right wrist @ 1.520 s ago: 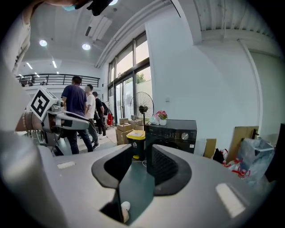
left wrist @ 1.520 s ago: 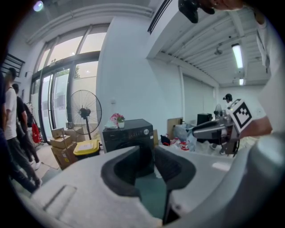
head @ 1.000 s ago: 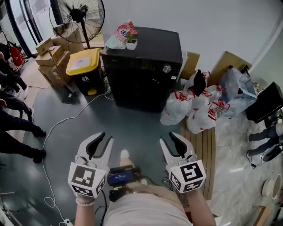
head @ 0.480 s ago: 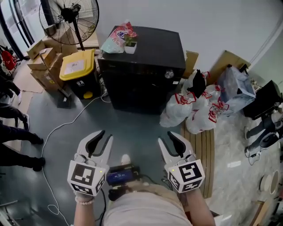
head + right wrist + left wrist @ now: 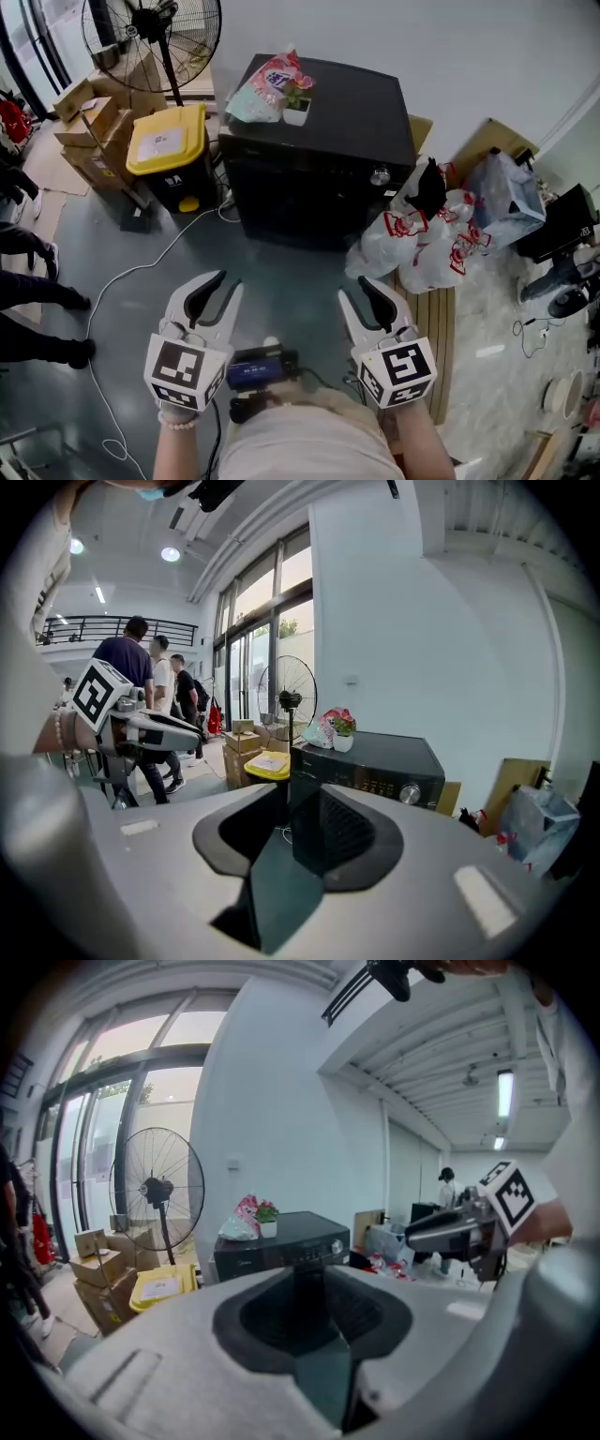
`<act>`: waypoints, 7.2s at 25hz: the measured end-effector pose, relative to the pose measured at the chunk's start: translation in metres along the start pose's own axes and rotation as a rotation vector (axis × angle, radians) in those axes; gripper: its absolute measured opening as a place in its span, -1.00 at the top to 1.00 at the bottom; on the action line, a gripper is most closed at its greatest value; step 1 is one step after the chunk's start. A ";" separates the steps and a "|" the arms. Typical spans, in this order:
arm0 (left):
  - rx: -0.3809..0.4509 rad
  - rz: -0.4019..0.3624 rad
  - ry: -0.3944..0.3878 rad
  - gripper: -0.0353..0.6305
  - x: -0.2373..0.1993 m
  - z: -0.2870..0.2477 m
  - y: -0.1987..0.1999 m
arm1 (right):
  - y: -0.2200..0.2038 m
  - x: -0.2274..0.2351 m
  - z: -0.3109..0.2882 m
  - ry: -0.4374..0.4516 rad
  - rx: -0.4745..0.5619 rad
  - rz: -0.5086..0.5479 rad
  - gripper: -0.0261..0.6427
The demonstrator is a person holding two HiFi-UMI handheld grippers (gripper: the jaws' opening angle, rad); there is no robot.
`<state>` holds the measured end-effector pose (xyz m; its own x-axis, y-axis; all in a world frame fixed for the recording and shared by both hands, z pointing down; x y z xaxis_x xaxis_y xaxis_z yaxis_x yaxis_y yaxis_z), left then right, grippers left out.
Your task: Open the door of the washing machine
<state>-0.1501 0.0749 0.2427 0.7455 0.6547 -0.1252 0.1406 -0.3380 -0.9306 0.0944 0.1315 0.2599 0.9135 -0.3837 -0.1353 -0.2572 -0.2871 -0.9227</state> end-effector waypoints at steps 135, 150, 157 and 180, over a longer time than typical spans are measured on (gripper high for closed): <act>-0.608 -0.199 -0.047 0.53 -0.233 -0.406 -0.243 | -0.139 0.098 -0.366 0.304 -0.264 0.343 0.55; -0.606 -0.083 -0.104 0.65 -0.203 -0.344 -0.259 | -0.141 0.051 -0.388 0.465 -0.311 0.696 0.46; -0.540 -0.001 -0.036 0.91 -0.201 -0.292 -0.243 | -0.156 0.035 -0.381 0.530 -0.359 0.764 0.46; -0.325 0.041 0.039 0.91 -0.172 -0.189 -0.156 | -0.180 0.006 -0.305 0.528 -0.487 0.853 0.38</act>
<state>-0.1774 -0.1130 0.4746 0.7783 0.6117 -0.1416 0.3057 -0.5662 -0.7655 0.0501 -0.0868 0.5349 0.1595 -0.9113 -0.3797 -0.9384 -0.0204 -0.3451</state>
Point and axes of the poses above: the fingertips, and each gripper's own axes: z backward along the fingers, x to its right, y out of its top, the point moved 8 cm from there along z, backward along the fingers, and after that the axes turned 9 degrees about z, right-handed, at the moved point
